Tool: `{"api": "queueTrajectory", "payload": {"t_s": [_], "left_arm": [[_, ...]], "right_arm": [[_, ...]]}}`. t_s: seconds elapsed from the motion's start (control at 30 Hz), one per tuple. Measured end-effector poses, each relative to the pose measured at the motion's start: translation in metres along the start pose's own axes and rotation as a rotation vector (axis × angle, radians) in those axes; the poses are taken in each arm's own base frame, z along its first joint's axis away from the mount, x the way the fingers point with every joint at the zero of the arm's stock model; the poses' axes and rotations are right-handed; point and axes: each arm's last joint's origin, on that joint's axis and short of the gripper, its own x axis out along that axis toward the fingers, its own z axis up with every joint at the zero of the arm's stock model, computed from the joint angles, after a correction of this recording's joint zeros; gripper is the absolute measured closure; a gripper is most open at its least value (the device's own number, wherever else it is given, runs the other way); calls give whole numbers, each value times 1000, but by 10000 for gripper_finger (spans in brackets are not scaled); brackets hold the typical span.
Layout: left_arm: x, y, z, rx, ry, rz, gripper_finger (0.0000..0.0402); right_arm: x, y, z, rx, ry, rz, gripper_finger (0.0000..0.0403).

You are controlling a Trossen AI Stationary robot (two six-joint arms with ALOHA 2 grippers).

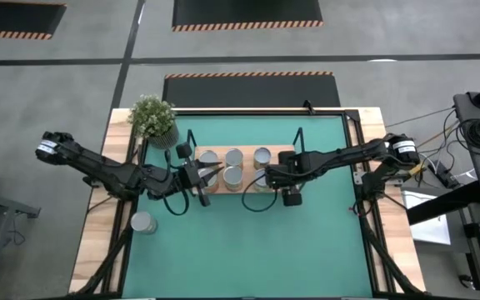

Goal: Pick and place cans onto a shelf
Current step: Put the canned pineapple rings on the shelf

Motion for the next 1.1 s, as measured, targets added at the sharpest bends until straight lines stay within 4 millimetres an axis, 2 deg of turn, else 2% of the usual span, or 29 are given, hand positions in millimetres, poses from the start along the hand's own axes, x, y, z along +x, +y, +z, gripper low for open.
{"api": "queueTrajectory", "payload": {"t_s": [0.3,0.53,0.9,1.1], "left_arm": [[0,0,0,0,0,0,362],[0,0,0,0,0,0,362],[0,0,0,0,0,0,362],[0,0,0,0,0,0,362]], "right_arm": [[11,2,-9,9,43,-8,93],[15,1,-13,46,54,-80,90],[-5,-4,4,61,-18,-81,88],[-18,-5,6,84,14,-50,88]]}}
